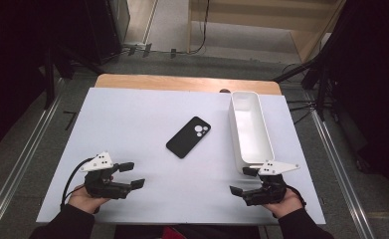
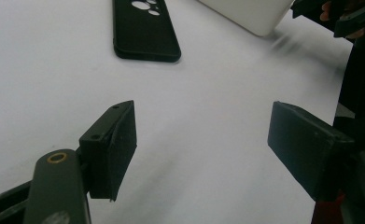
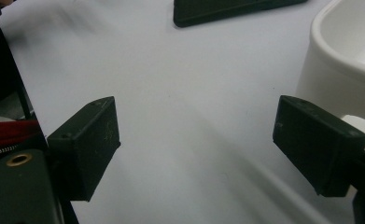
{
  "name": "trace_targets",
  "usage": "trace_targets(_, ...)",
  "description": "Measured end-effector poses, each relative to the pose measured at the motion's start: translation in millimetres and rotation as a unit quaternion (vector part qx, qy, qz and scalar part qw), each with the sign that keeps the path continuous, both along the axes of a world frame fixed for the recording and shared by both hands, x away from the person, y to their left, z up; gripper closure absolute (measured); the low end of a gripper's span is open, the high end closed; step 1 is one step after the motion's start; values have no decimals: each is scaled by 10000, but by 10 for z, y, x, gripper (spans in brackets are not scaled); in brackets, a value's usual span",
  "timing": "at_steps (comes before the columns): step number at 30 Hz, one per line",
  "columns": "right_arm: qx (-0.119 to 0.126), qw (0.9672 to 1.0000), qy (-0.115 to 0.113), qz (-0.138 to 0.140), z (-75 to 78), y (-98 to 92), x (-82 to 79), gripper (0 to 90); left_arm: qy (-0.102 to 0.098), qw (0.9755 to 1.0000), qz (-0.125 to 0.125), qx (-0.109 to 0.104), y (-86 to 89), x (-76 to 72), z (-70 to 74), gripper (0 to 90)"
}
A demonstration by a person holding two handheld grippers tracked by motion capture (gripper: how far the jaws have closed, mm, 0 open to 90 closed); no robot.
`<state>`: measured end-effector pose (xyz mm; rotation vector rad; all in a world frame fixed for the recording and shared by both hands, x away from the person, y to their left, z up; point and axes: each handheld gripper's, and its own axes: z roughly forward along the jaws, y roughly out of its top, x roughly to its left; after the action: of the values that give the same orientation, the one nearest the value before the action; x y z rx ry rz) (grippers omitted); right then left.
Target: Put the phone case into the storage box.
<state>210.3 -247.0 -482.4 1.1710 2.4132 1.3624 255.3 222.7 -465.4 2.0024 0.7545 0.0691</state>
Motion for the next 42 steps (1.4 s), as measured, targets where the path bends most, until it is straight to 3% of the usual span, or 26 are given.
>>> trace_targets(30, -30, 10000, -6, 16, -3, 7, -6, 132, -13, 10000, 42, -69, -39, -5, 19, 237)
trace_targets(35, -26, 10000, -8, 3, -4, 7, -3, 132, -196, 9996, 214, -61, -86, 9, 49, 236)
trace_targets(42, -34, 10000, -8, 4, -6, 6, -2, 132, -294, 9992, 260, -54, -175, 36, 57, 237)
